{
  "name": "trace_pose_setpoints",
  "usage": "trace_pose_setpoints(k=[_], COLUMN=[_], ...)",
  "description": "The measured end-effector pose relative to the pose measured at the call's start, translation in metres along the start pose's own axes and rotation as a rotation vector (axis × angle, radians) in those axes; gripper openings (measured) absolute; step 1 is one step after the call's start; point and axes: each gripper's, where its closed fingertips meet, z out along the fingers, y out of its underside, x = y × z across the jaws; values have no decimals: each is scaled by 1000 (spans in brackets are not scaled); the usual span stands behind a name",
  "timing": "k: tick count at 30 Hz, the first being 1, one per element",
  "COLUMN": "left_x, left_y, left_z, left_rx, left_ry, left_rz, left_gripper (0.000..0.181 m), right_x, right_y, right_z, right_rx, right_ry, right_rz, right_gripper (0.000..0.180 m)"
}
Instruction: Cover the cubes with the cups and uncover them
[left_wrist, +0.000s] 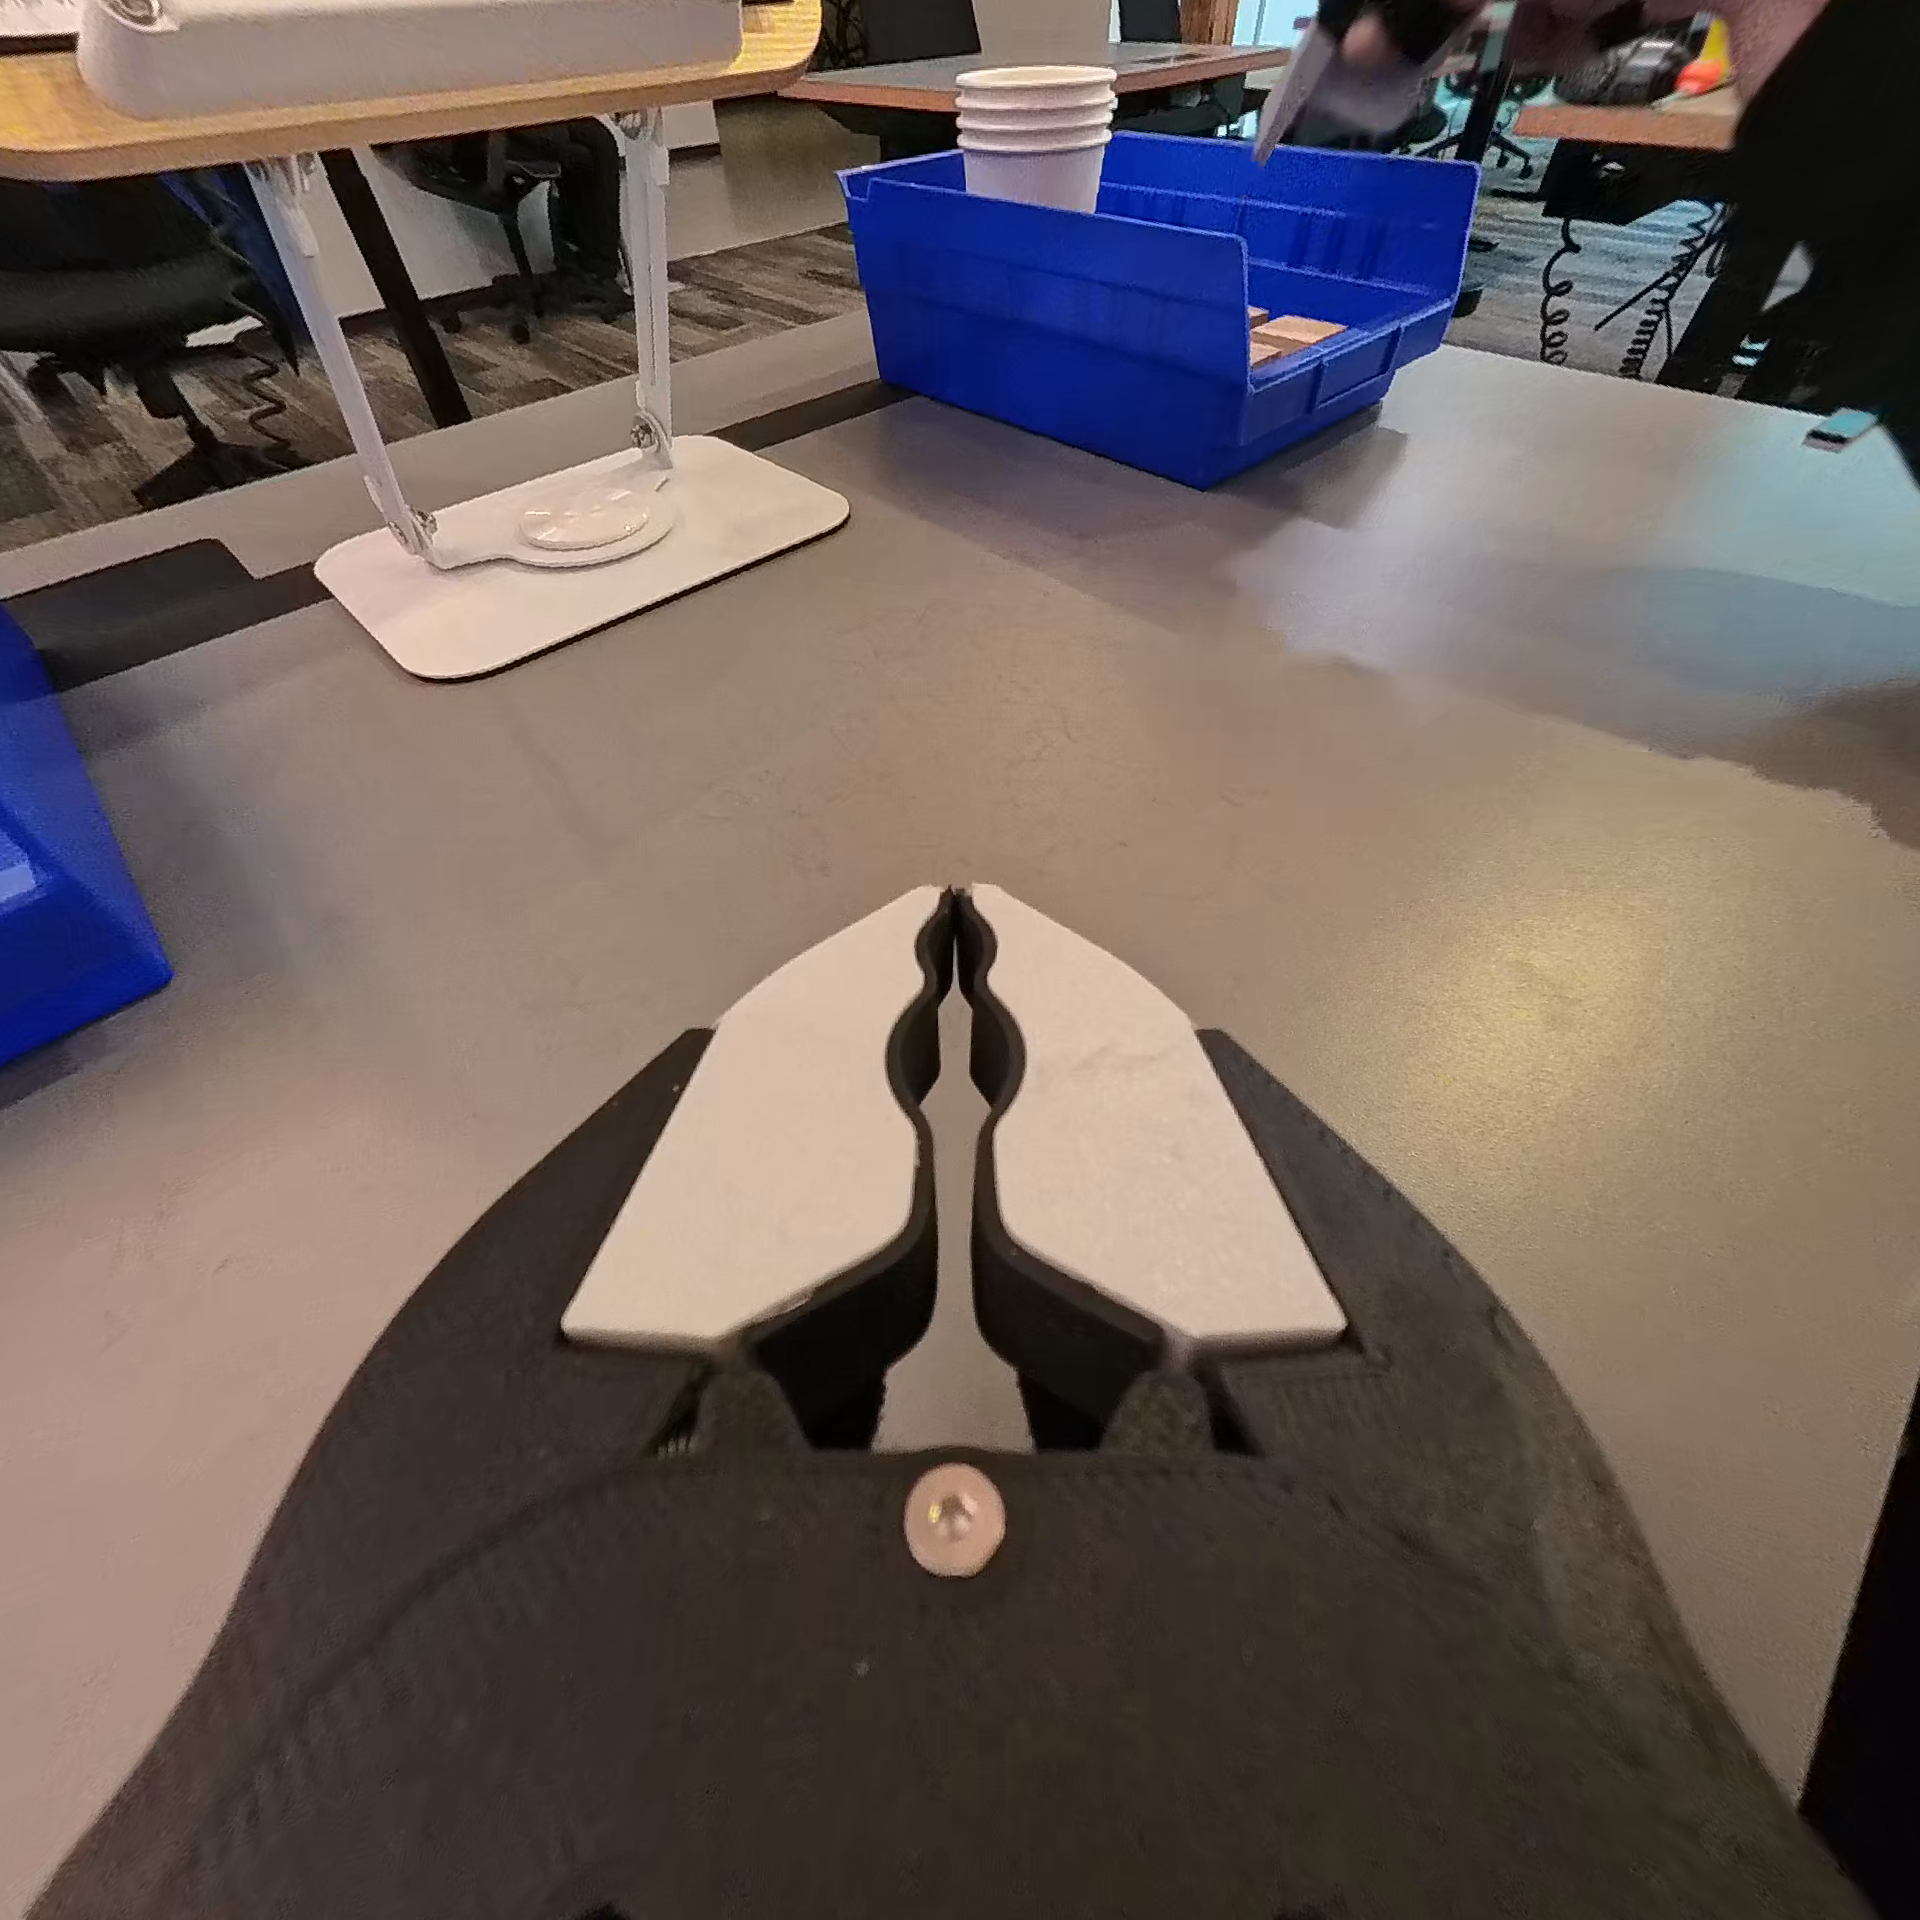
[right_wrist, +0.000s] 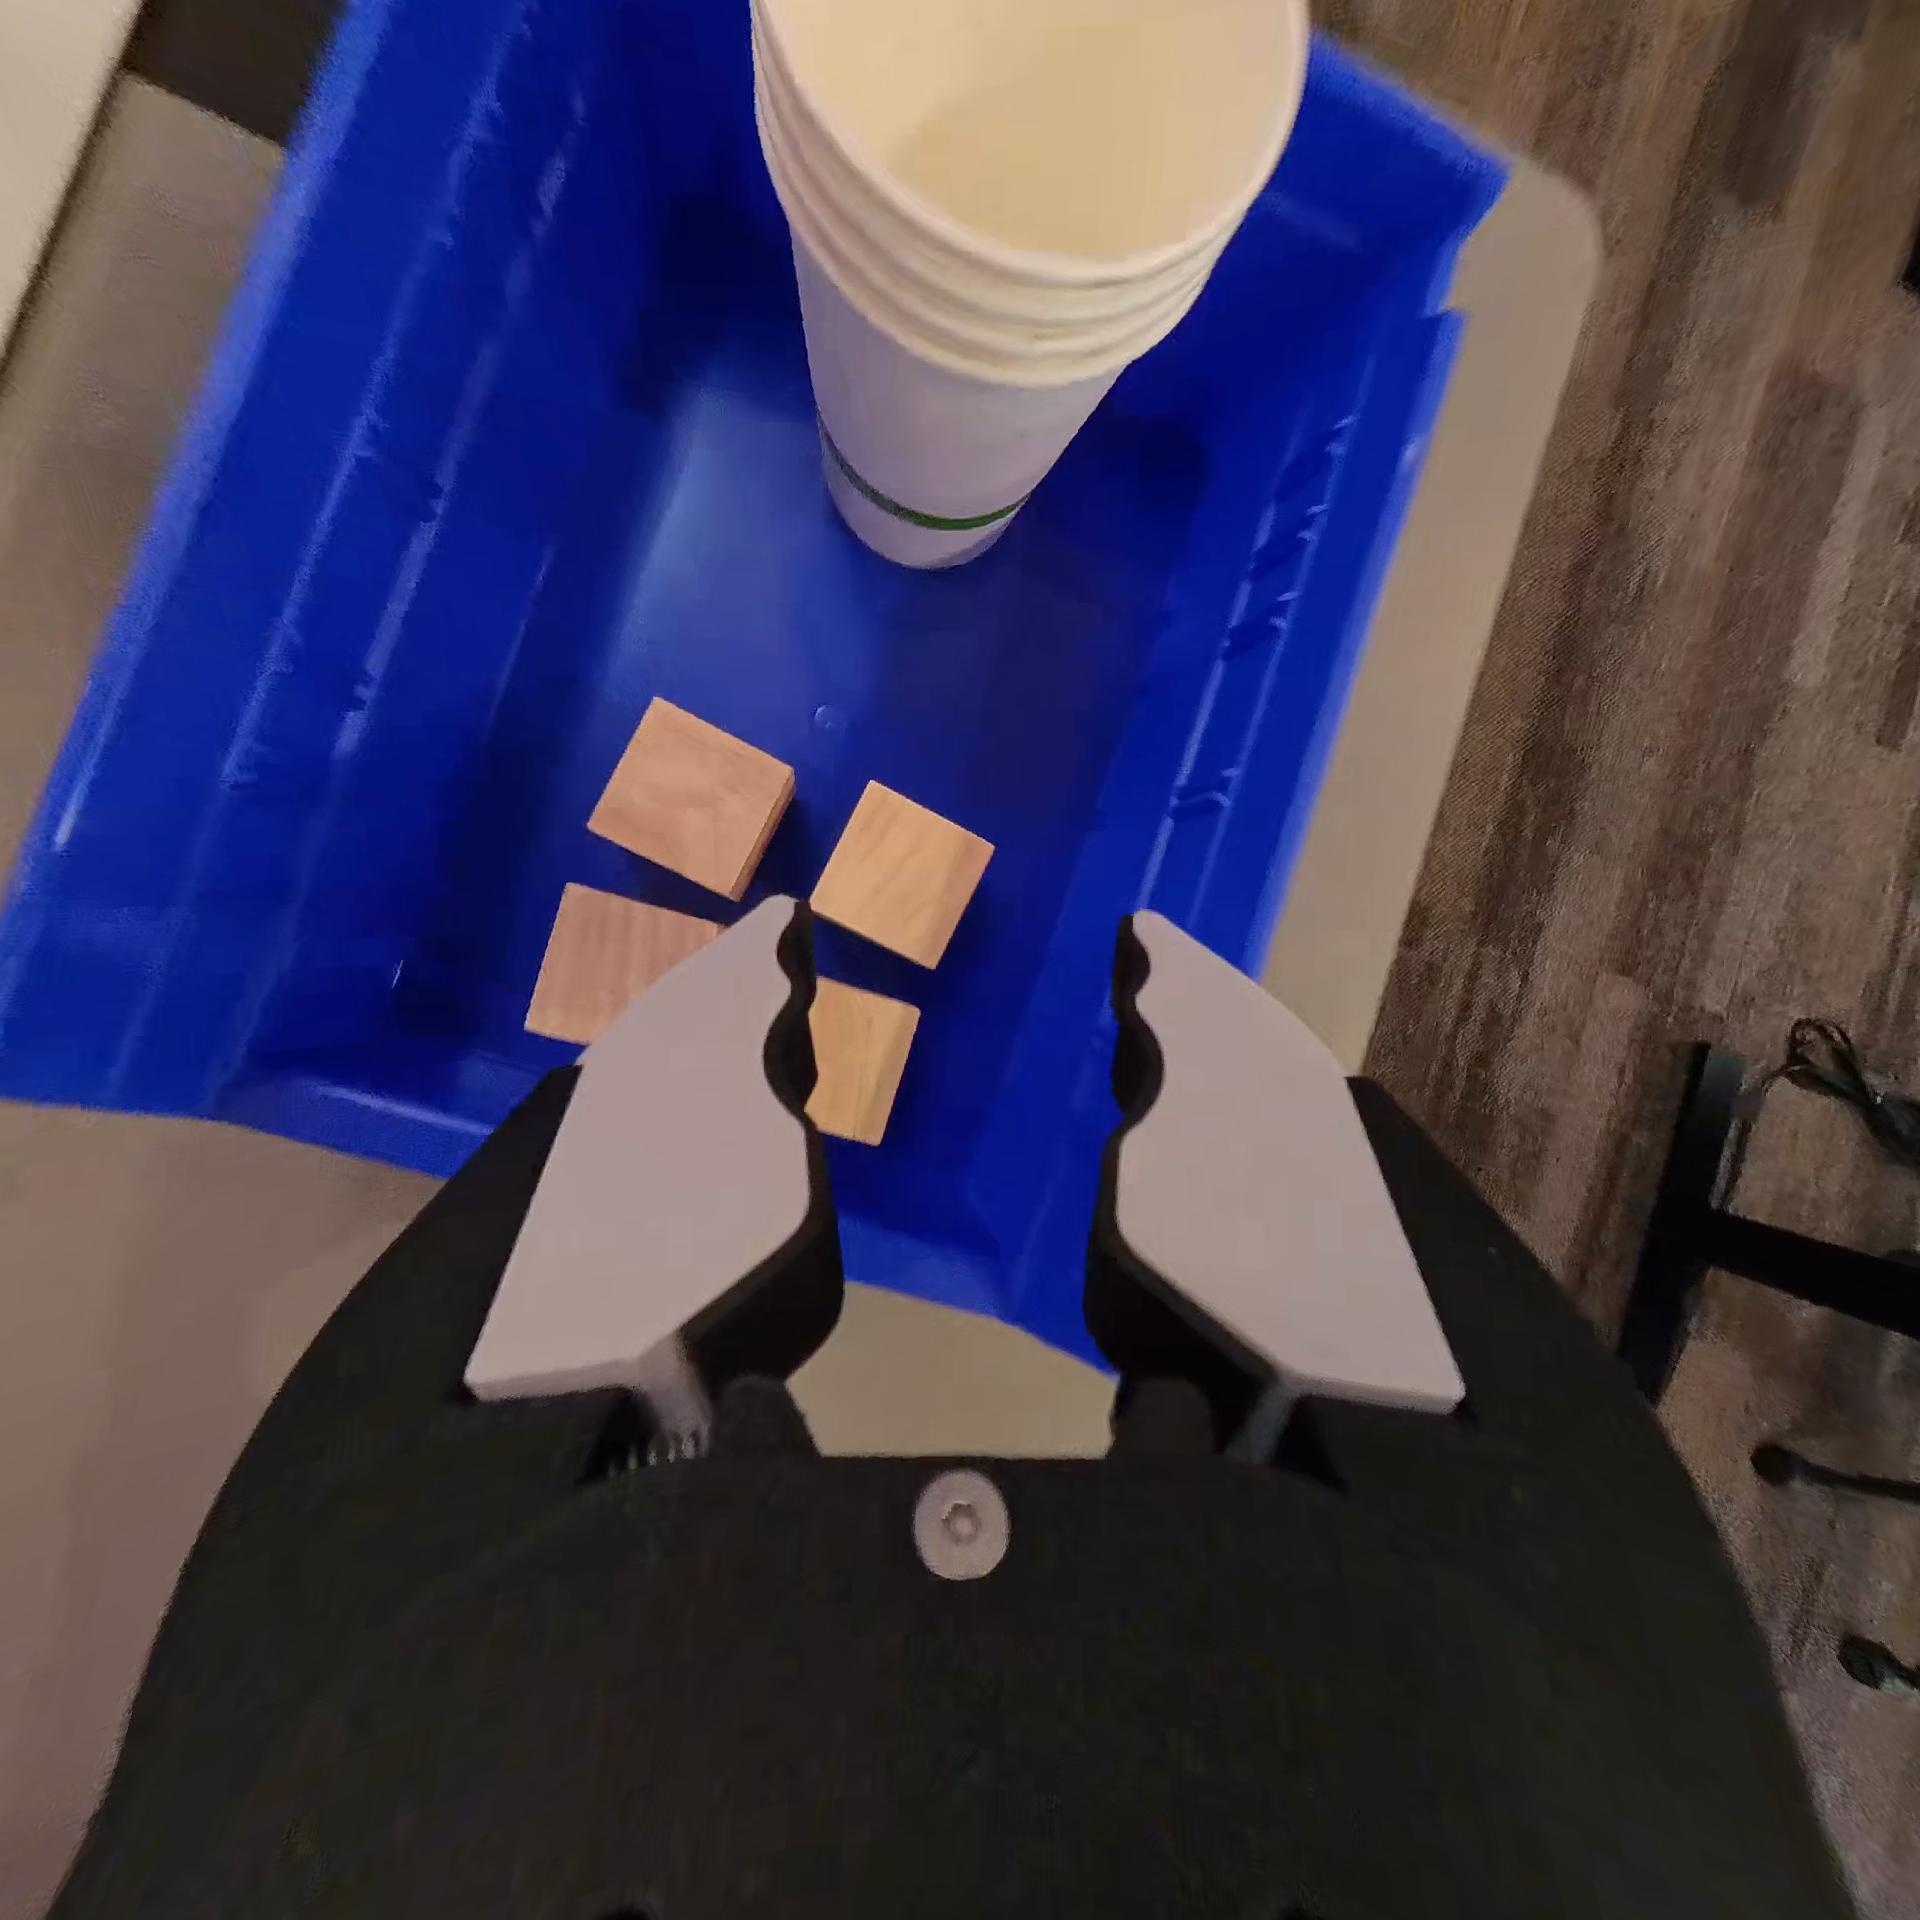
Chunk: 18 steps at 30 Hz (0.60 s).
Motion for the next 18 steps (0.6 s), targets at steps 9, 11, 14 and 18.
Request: trace_pose_setpoints(k=[9,11,14,18], left_x=[2,3,3,5], left_y=[2,2,2,3], left_z=[2,3,2,-5], left_rx=[-17,-23,-20,-11], left_ry=[-10,-14,-25,-41], left_rz=[32,39,43,35], left_gripper=[0,0,0,0], right_x=[-15,-32,-43,-30], right_y=[42,47,50,45], right_z=[-32,-23,-18,-35], right_rx=[103,78,82,249], right_ry=[-103,-133,-124,-104], right_rz=[70,41,8,40], right_gripper=[49,52,50,37])
